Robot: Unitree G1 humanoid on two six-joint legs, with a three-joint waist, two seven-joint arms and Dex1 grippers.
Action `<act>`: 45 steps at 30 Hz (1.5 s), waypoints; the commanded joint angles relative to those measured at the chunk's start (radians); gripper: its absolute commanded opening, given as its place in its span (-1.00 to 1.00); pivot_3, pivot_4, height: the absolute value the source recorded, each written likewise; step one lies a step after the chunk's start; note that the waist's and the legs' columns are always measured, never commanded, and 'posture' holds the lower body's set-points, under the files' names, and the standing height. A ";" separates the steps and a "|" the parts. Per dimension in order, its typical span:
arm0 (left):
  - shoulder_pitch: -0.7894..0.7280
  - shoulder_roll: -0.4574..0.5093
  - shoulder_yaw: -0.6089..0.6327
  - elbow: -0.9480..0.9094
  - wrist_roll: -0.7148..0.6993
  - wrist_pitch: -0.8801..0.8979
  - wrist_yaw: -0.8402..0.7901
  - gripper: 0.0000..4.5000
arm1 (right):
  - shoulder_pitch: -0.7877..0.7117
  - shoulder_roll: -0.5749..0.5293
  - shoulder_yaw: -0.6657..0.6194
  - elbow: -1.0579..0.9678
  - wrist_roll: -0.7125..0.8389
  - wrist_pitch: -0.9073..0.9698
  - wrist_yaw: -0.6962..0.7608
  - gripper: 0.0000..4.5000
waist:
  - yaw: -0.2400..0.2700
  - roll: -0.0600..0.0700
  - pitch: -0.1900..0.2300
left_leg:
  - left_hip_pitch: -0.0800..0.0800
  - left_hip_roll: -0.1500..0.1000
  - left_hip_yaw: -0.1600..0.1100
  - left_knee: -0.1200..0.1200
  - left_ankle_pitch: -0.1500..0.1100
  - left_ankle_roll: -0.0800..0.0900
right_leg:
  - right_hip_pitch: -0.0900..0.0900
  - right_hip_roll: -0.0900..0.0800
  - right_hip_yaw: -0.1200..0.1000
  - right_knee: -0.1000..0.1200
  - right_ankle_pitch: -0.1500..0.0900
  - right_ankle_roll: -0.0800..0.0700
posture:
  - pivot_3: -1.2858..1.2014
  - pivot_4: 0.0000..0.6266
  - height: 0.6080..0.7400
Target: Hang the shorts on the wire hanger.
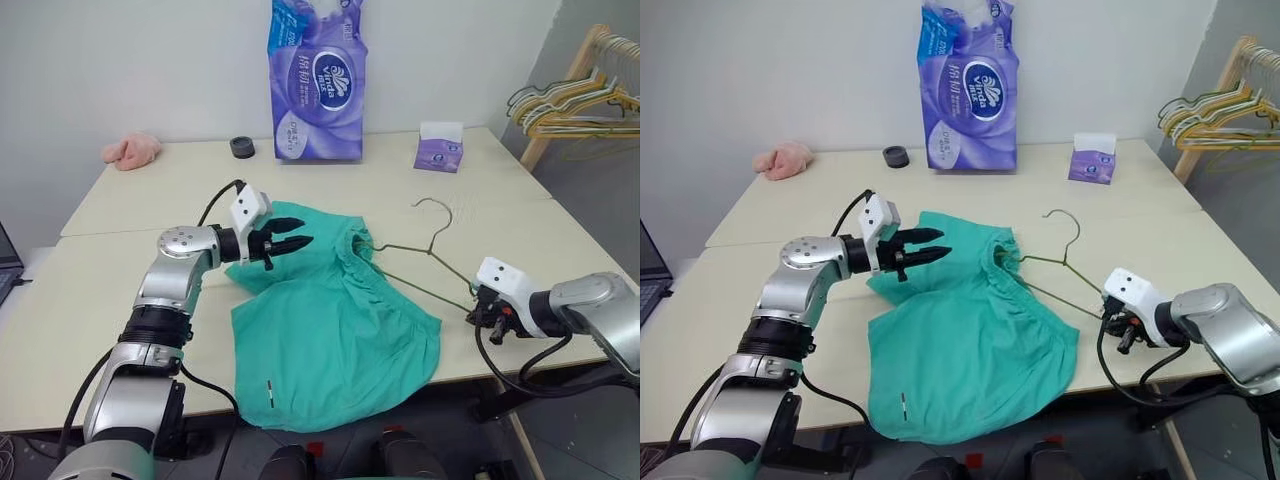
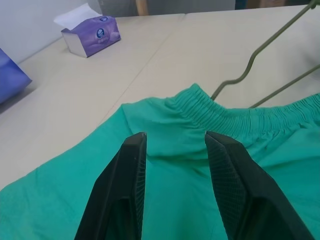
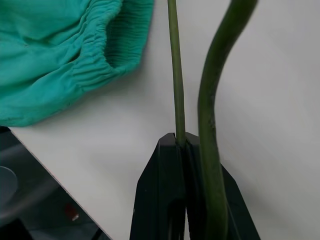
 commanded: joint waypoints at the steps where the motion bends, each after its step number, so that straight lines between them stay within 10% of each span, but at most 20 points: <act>1: -0.019 0.011 0.029 -0.027 -0.009 -0.010 0.010 -0.14 | -0.026 -0.016 -0.003 -0.015 0.024 0.027 0.019 -1.00 | 0.000 0.000 0.000 | 0.000 0.000 0.000 0.000 0.000 0.000 | 0.000 0.000 0.000 0.000 0.000 0.000 | -0.12 -0.84 1.00; 29: -0.028 0.041 0.089 -0.008 -0.043 0.076 0.045 -0.14 | -0.315 0.213 0.096 0.263 0.026 0.084 -0.058 -1.00 | -0.014 0.000 0.000 | 0.000 0.000 -0.002 0.000 0.000 0.000 | -0.001 0.000 -0.001 0.001 0.000 0.000 | -0.10 -0.82 1.00; 39: -0.122 0.084 0.125 0.083 -0.083 0.126 -0.007 0.99 | -0.313 0.182 -0.006 0.044 0.050 0.080 -0.111 -1.00 | -0.012 0.000 0.000 | -0.002 0.000 -0.002 0.000 0.000 0.000 | -0.002 0.000 -0.002 0.001 0.000 0.000 | -0.10 -0.82 1.00; 45: -0.201 0.139 0.073 0.080 -0.085 0.165 -0.188 0.99 | -0.252 0.069 0.073 -0.092 -0.014 -0.053 -0.080 -1.00 | -0.015 0.000 0.000 | -0.003 0.000 -0.002 -0.001 0.000 -0.001 | -0.003 0.000 -0.002 0.001 0.000 0.000 | -0.11 -0.83 1.00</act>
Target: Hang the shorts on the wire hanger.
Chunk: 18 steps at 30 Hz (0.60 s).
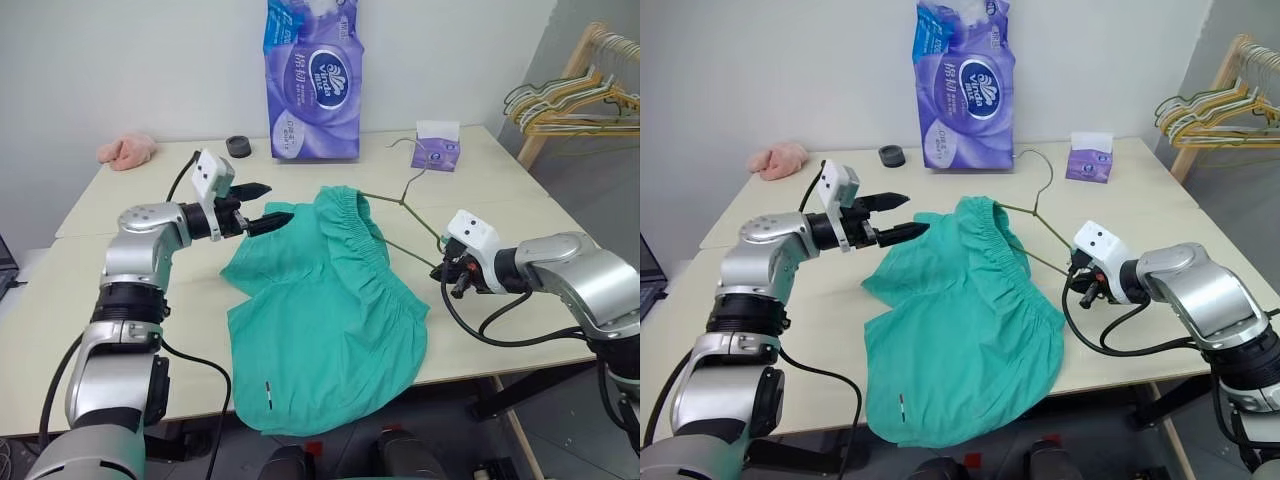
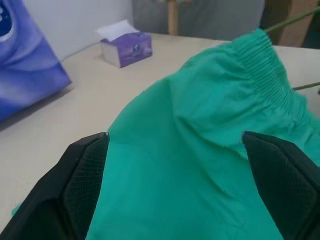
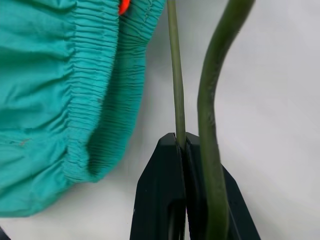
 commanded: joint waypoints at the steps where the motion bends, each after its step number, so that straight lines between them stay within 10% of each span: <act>1: -0.063 0.047 -0.041 -0.015 0.015 -0.028 -0.125 0.99 | 0.027 -0.070 0.046 -0.097 -0.064 -0.124 0.019 -1.00 | -0.001 0.000 0.000 | 0.000 0.000 0.000 0.000 0.000 0.000 | 0.000 0.000 0.000 0.000 0.000 0.000 | -0.11 -0.83 1.00; 18: -0.085 0.103 -0.382 -0.002 0.089 -0.265 -0.418 0.99 | 0.046 -0.106 0.134 -0.195 -0.200 -0.303 0.093 -1.00 | -0.006 0.000 0.000 | 0.000 0.000 0.001 0.001 0.000 0.000 | 0.000 0.001 0.001 0.000 0.000 0.000 | -0.13 -0.87 1.00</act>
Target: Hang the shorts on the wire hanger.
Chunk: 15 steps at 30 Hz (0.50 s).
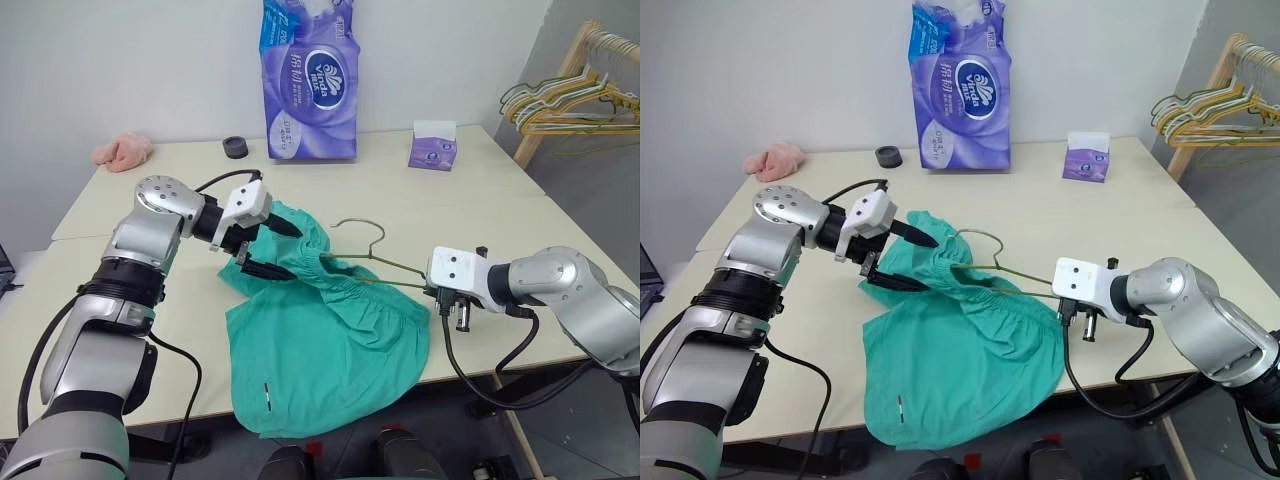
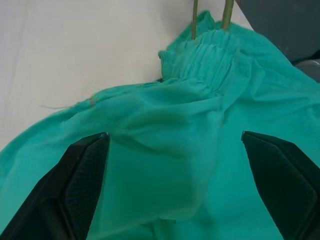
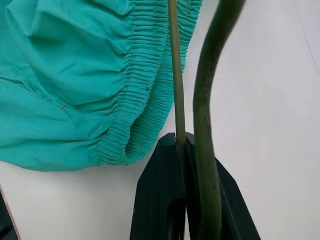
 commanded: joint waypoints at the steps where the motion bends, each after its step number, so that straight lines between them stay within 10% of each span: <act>1: 0.010 0.025 -0.051 -0.026 -0.022 -0.034 -0.006 0.99 | -0.015 -0.001 -0.015 -0.032 -0.023 -0.026 0.014 -1.00 | -0.003 0.000 0.000 | 0.000 0.000 0.000 0.000 0.000 0.000 | 0.000 0.000 0.000 0.000 0.000 0.000 | -0.13 -0.87 1.00; 6: 0.047 0.024 -0.080 -0.039 -0.021 -0.039 -0.006 0.99 | -0.048 0.005 -0.022 -0.035 -0.031 -0.029 0.039 -1.00 | -0.014 0.000 0.000 | 0.000 0.000 0.000 0.000 0.000 0.000 | 0.000 0.000 0.000 0.000 0.000 0.000 | -0.13 -0.88 1.00; 15: 0.046 -0.034 -0.016 0.001 0.011 -0.022 0.003 -0.06 | -0.076 0.025 -0.024 -0.062 -0.033 -0.008 0.045 -1.00 | -0.026 0.000 0.000 | 0.000 0.000 -0.001 0.000 0.000 0.000 | 0.000 0.000 -0.001 0.000 0.000 0.000 | -0.14 -0.89 1.00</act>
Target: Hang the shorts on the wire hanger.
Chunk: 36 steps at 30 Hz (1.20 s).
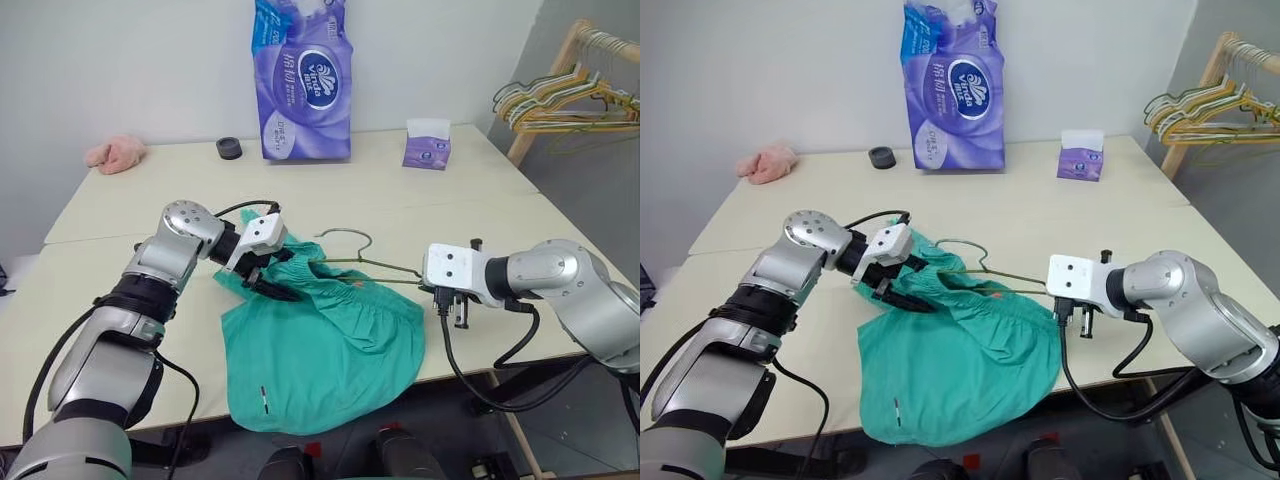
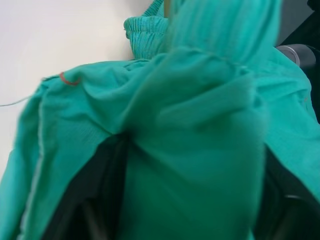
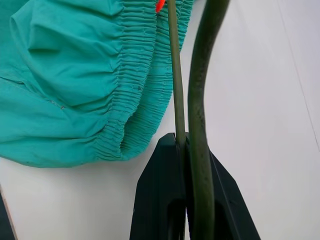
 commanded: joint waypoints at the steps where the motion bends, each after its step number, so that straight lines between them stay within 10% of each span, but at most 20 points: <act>1: -0.012 -0.009 0.040 -0.009 0.006 0.005 0.002 -0.20 | -0.038 0.011 -0.024 -0.041 -0.016 -0.002 0.000 -1.00 | -0.001 0.000 0.000 | 0.000 0.000 0.000 0.000 0.000 0.000 | 0.000 0.000 0.000 0.000 0.000 0.000 | -0.14 -0.89 1.00; 7: -0.002 -0.021 0.056 -0.016 0.019 0.006 0.005 -1.00 | -0.034 0.018 -0.022 -0.050 -0.028 -0.018 0.010 -1.00 | -0.001 0.000 0.000 | 0.000 0.000 0.000 0.000 0.000 0.000 | 0.000 0.000 0.000 0.000 0.000 0.000 | -0.13 -0.89 1.00; 13: 0.005 -0.024 0.065 -0.010 0.046 -0.017 0.017 -1.00 | -0.008 -0.024 -0.025 -0.022 -0.076 -0.134 0.039 -1.00 | 0.000 0.000 0.000 | 0.000 0.000 0.000 0.000 0.000 0.000 | 0.000 0.000 0.000 0.000 0.000 0.000 | -0.13 -0.90 1.00; 25: 0.025 -0.011 0.096 0.001 0.067 -0.041 0.056 -1.00 | 0.286 -0.213 -0.337 0.198 -0.106 -0.319 -0.017 0.68 | 0.004 0.000 -0.001 | 0.001 0.000 0.001 0.000 0.000 0.000 | 0.001 0.000 0.000 0.000 0.000 0.000 | -0.13 -0.90 1.00; 30: 0.038 -0.010 0.115 -0.016 0.059 -0.024 0.075 -1.00 | 0.581 0.192 -0.622 0.066 0.235 -0.106 -0.117 0.99 | 0.006 -0.009 -0.007 | 0.001 0.002 -0.002 0.000 0.000 0.000 | 0.003 0.002 -0.001 0.001 0.000 0.000 | -0.12 -0.89 1.00; 36: 0.032 -0.002 0.130 -0.015 0.060 -0.013 0.077 -1.00 | 0.659 0.422 -0.590 -0.017 0.369 0.091 -0.243 0.99 | 0.003 -0.005 -0.013 | 0.004 -0.002 0.001 0.002 0.000 0.000 | 0.003 -0.001 0.004 0.007 -0.001 0.002 | -0.12 -0.88 1.00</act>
